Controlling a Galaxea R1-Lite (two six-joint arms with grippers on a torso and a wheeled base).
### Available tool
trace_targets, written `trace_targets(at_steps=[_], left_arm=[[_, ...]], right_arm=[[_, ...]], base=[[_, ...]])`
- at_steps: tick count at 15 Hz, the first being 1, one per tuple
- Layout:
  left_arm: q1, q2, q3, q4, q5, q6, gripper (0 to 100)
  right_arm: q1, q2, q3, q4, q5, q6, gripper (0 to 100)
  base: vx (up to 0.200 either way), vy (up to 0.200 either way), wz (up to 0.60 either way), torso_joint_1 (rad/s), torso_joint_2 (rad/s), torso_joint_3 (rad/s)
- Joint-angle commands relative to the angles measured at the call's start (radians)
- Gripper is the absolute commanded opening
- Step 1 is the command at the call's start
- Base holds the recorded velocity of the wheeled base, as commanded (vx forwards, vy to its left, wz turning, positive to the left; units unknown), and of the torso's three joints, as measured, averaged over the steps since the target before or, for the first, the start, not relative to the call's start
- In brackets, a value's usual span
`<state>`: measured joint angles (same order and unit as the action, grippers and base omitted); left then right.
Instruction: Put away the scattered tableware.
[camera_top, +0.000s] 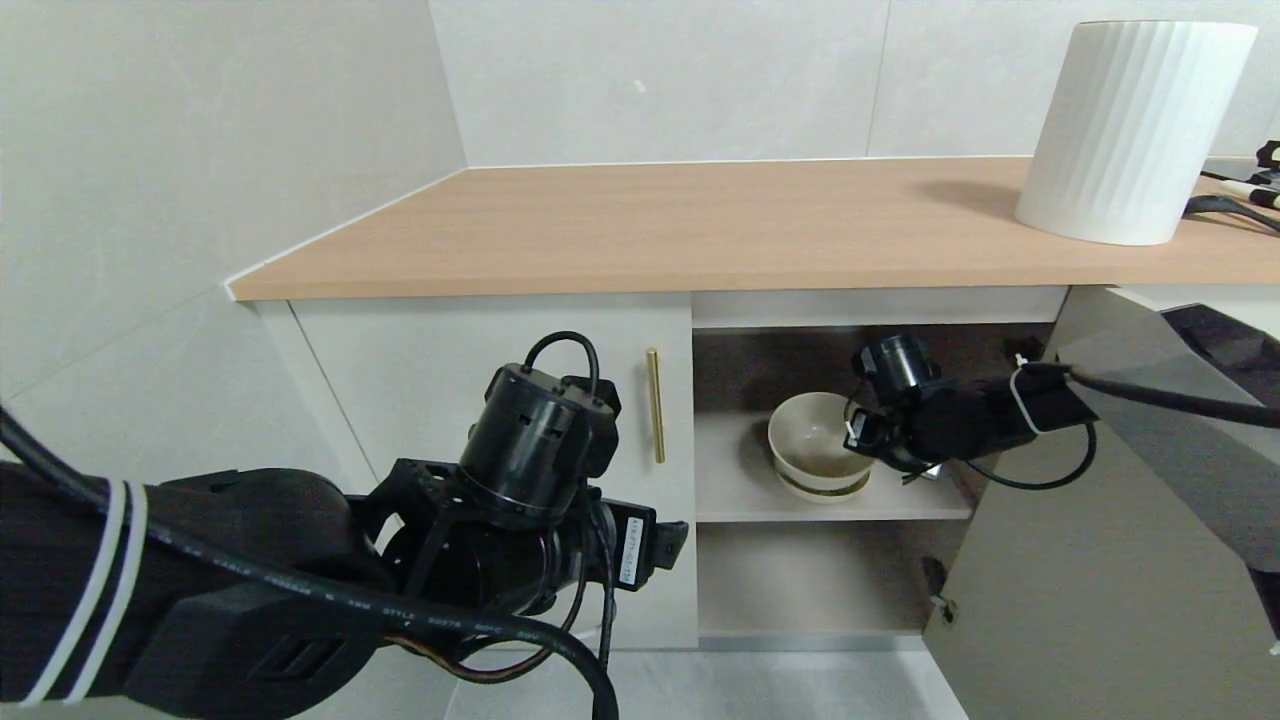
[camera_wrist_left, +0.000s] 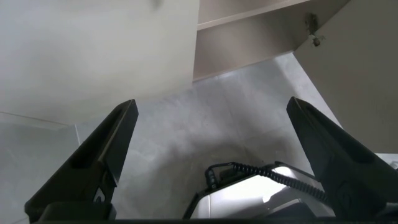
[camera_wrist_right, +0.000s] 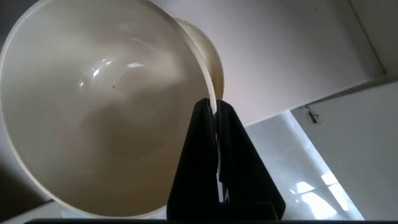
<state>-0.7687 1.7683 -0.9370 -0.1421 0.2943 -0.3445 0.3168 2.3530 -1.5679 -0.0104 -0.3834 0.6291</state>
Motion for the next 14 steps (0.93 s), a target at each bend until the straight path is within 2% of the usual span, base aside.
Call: trace_targets(at_steps=[1, 14], left_arm=[[0.0, 0.002, 0.0, -0.001, 0.0, -0.001, 100], [0.0, 0.002, 0.0, -0.001, 0.0, -0.001, 100]], right_arm=[[-0.002, 0.026, -0.017, 0.0, 0.0, 0.0, 0], [-0.004, 0.063, -0.054, 0.0, -0.012, 0.001, 0]], base=[[0.0, 0.0, 0.0, 0.0, 0.0, 0.0], [0.0, 0.0, 0.0, 0.0, 0.0, 0.0]])
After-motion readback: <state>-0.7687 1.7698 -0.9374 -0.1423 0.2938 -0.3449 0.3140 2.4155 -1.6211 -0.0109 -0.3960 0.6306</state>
